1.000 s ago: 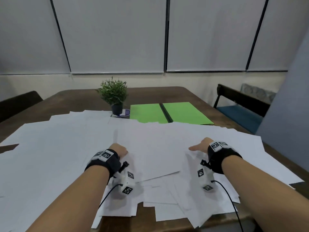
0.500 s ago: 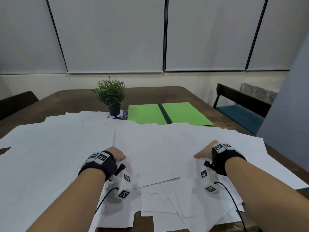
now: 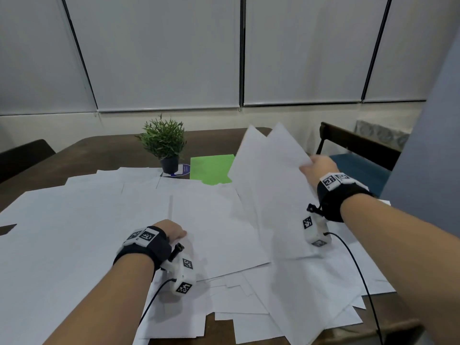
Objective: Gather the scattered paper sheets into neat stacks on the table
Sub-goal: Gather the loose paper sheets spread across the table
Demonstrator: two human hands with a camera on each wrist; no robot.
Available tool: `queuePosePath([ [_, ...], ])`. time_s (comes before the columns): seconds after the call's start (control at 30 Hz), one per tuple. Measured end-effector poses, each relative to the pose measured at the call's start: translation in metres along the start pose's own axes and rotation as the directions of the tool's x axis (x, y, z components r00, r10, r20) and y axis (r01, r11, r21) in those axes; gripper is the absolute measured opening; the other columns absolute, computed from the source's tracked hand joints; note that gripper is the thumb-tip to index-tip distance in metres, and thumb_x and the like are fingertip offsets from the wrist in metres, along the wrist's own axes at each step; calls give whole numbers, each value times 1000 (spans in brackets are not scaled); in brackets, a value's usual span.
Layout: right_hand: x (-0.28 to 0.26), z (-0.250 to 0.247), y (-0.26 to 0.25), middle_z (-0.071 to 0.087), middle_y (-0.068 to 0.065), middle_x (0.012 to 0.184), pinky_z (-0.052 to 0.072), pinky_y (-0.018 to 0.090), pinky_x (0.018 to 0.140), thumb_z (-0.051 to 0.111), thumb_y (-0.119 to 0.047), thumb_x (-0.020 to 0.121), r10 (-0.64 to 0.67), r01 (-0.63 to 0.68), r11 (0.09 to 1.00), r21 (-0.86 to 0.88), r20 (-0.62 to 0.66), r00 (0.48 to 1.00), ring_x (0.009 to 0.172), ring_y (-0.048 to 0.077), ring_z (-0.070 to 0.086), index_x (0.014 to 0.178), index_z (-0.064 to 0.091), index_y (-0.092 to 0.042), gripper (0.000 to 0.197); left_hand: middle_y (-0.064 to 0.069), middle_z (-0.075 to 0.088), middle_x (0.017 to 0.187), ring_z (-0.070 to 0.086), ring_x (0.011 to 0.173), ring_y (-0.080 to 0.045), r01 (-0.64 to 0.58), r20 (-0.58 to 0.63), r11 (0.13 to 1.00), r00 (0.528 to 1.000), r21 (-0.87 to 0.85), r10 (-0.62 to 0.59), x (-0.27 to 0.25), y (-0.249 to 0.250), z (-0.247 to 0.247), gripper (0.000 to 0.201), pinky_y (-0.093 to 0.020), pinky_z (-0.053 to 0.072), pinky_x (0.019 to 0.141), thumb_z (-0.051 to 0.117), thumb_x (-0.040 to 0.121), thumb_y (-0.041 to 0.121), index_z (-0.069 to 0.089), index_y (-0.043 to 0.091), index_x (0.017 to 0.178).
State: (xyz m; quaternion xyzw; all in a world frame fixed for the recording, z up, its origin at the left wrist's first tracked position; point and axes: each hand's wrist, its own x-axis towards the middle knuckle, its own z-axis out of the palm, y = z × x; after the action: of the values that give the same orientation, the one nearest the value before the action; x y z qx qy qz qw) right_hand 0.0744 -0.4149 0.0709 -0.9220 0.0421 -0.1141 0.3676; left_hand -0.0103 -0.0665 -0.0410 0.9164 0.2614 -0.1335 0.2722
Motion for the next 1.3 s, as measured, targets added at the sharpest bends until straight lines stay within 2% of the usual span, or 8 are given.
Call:
queuePosePath([
  [0.1,4,-16,-37,66,22,93,50,37,79,53,-17,91,-124,133,989,67,-115,986,89,38,63,96,67,-1,22,-21,50,137,48,127,-32,-4,47,985,999,-173,12,7,-4,-1,44,-36,41,105,48,99,23,48,-4,133],
  [0.23,8,-25,-74,61,18,79,44,32,69,54,-19,90,-171,211,952,220,-187,967,76,32,58,75,59,-9,19,-20,52,135,54,119,-37,23,46,857,999,-514,1,34,-20,-1,86,-47,42,103,34,84,71,44,5,138],
  [0.43,-3,46,-54,69,18,98,51,37,80,62,-15,86,-111,105,959,263,10,994,91,34,66,104,69,-1,24,-19,65,93,56,60,-22,151,177,709,983,-689,-38,-21,-6,-18,104,-21,40,49,2,81,81,53,0,122],
  [0.57,-21,111,-17,65,19,118,47,32,86,61,-16,88,-1,-22,995,100,225,974,107,33,62,116,64,0,33,-17,39,146,44,129,-31,145,183,628,983,-765,-4,-18,-7,-13,101,-37,43,91,11,85,78,32,1,146],
  [0.7,-36,142,-3,64,15,117,39,24,77,60,-21,89,80,-66,997,-47,398,914,102,29,60,115,61,-2,33,-18,56,125,57,95,-30,72,117,745,993,-663,9,-3,-13,-9,81,-30,44,67,41,87,68,47,3,135],
  [0.87,-35,152,-15,64,10,114,43,27,80,72,-33,80,98,-56,993,-101,474,875,105,27,61,115,60,-6,46,-19,58,128,59,100,-26,30,82,955,997,-295,-6,-8,-4,-9,60,-30,47,88,62,87,47,57,1,124],
  [1.0,-41,154,-19,60,10,124,45,29,87,74,-38,78,169,-87,976,-198,449,877,114,29,57,124,54,-6,59,-12,44,143,43,131,-27,-116,-45,988,993,-107,112,-31,11,-13,44,-28,32,107,31,104,25,41,3,140],
  [1.3,-37,141,-16,57,5,109,45,29,88,79,-34,75,92,-198,953,230,403,910,100,22,57,115,45,-8,59,2,63,119,60,110,-16,-520,-382,631,854,-576,354,-30,-6,-12,47,-40,48,98,58,83,7,49,19,128],
])
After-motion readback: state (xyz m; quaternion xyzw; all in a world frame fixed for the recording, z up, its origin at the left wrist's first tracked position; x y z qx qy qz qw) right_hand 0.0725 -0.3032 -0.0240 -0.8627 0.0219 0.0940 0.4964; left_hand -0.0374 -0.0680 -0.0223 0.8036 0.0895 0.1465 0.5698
